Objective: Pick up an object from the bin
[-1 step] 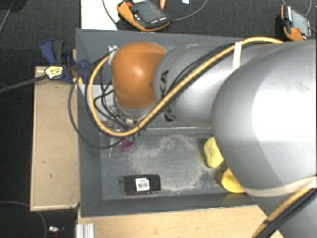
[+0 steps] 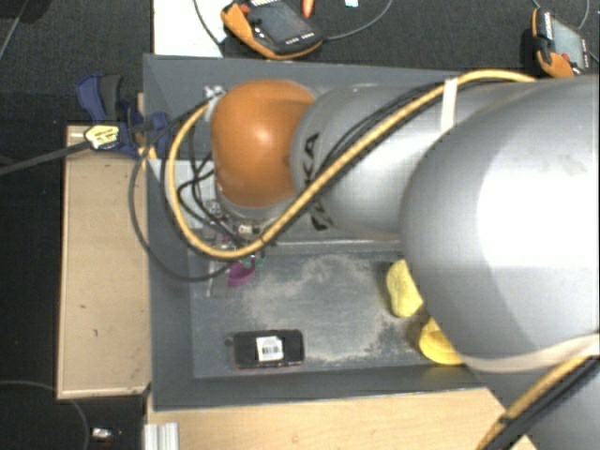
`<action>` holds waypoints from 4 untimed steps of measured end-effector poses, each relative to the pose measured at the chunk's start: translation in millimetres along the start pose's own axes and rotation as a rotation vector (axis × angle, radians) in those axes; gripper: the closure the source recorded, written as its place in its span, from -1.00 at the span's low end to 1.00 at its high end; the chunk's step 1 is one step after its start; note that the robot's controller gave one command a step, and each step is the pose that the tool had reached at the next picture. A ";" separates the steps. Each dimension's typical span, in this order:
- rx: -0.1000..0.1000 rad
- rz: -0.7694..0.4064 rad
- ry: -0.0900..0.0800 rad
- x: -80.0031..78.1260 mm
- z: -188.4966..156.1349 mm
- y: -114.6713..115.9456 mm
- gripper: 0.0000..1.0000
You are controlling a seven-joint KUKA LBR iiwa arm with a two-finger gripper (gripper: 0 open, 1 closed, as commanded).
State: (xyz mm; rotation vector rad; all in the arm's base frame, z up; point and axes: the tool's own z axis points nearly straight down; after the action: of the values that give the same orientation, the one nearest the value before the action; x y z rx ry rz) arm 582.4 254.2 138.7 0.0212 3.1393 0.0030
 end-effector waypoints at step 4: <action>0.000 -0.337 -0.003 1.3 58.4 -112.3 1.00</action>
Offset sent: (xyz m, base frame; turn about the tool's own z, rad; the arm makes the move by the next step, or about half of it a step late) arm 0.0096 -0.0333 -0.0611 -0.2364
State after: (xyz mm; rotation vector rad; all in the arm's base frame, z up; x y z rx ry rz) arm 579.7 142.0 80.1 -0.5048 3.0953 0.0024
